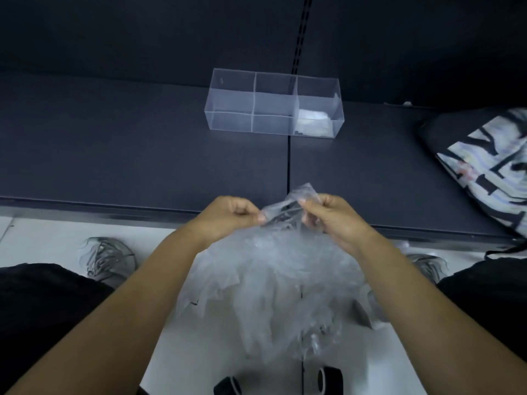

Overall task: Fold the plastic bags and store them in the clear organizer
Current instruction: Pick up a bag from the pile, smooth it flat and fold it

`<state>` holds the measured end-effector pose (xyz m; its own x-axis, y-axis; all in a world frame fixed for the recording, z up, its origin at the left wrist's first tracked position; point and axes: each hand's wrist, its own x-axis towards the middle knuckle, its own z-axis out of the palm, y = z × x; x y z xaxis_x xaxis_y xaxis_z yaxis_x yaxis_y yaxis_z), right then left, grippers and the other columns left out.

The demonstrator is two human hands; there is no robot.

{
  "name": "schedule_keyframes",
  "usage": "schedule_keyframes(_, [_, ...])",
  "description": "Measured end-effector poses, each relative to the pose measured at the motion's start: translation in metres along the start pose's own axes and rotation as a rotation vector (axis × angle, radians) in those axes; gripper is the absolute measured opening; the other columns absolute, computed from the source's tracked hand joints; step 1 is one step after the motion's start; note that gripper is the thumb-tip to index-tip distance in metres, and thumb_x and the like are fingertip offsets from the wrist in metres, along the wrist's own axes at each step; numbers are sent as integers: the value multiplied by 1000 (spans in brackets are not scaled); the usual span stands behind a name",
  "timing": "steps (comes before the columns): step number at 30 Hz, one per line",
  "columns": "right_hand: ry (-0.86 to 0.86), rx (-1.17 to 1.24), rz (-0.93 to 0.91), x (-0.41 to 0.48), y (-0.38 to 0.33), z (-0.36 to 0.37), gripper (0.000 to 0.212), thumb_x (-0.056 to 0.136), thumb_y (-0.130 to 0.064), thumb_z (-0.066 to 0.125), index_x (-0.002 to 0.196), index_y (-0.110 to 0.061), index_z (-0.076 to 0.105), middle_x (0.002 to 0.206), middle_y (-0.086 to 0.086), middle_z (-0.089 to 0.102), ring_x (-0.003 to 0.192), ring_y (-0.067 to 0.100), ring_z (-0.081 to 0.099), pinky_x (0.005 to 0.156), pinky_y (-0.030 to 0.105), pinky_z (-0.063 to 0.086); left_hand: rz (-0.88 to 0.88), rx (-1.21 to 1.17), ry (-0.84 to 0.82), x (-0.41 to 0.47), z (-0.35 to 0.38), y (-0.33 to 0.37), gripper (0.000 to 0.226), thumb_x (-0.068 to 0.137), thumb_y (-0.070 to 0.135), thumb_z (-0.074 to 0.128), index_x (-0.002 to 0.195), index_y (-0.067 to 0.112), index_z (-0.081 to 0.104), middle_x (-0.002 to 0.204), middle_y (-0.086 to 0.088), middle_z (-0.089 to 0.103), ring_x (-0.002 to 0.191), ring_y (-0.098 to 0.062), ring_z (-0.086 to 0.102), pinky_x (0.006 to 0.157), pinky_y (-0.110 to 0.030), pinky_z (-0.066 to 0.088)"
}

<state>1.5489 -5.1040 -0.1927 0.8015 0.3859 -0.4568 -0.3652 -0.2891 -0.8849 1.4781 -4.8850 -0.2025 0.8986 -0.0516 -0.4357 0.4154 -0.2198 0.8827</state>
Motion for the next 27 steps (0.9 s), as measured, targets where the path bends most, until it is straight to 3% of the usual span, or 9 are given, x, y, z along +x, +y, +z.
schedule_keyframes(3, [-126, 91, -1, -6, -22, -20, 13, 84, -26, 64, 80, -13, 63, 70, -1, 64, 66, 9, 56, 65, 17, 48, 27, -176, 193, 0, -1, 19, 13, 86, 28, 68, 87, 16, 73, 89, 2, 75, 87, -9, 70, 80, -22, 51])
schedule_keyframes(8, [-228, -64, 81, -16, -25, -41, 65, 72, -47, 71, 131, -32, 50, 135, -14, 54, 126, 7, 47, 102, 28, 42, -35, -703, 337, 6, -5, 51, 13, 94, 21, 59, 83, 14, 61, 74, 1, 72, 69, -16, 69, 82, -31, 52])
schedule_keyframes(11, [226, -403, 15, -22, -21, -33, 86, 75, -42, 78, 146, -24, 33, 150, -2, 31, 137, 18, 33, 112, 44, 32, -151, -1065, 339, 7, -7, 65, 18, 98, 21, 53, 82, 14, 56, 67, 2, 70, 65, -13, 64, 78, -29, 49])
schedule_keyframes(13, [659, -440, -336, -33, -23, -16, 62, 78, -35, 74, 132, -18, 48, 135, 2, 40, 128, 20, 39, 108, 46, 35, -202, -1158, 343, 8, -6, 72, 20, 99, 21, 51, 81, 14, 56, 67, 1, 70, 73, -15, 63, 75, -33, 49])
schedule_keyframes(15, [651, -411, -635, -44, -25, 13, 55, 74, -39, 71, 121, -19, 52, 126, -3, 46, 122, 16, 43, 105, 40, 37, -226, -1188, 348, 7, 0, 82, 20, 98, 20, 52, 81, 12, 57, 74, -2, 70, 78, -16, 62, 75, -38, 52])
schedule_keyframes(19, [272, -587, -465, -42, -16, 68, 71, 71, -43, 77, 132, -24, 46, 134, -6, 48, 126, 9, 39, 114, 37, 25, -238, -1072, 237, 2, 14, 105, 17, 95, 21, 58, 85, 8, 61, 88, -7, 68, 85, -19, 65, 83, -44, 52])
schedule_keyframes(22, [283, -63, -373, -33, -25, 57, 10, 87, -8, 66, 96, -11, 64, 91, 0, 68, 85, 7, 62, 88, 30, 48, -150, -868, 188, -4, 17, 110, 27, 91, 37, 61, 98, 12, 63, 104, -5, 68, 103, -20, 64, 83, -48, 55])
schedule_keyframes(25, [243, 346, -178, -28, -34, 27, 11, 92, -10, 60, 85, -8, 68, 81, 10, 72, 75, 17, 70, 70, 26, 55, 96, -380, 367, -13, 10, 95, 34, 87, 50, 60, 111, 25, 60, 117, 8, 63, 108, -9, 61, 84, -24, 52])
schedule_keyframes(27, [163, 532, -77, -28, -37, 14, 14, 94, -16, 58, 87, -9, 68, 86, 10, 72, 79, 21, 71, 73, 31, 58, 227, -138, 230, -19, 6, 79, 56, 76, 58, 64, 125, 37, 50, 128, 23, 51, 114, 11, 50, 85, -10, 43])
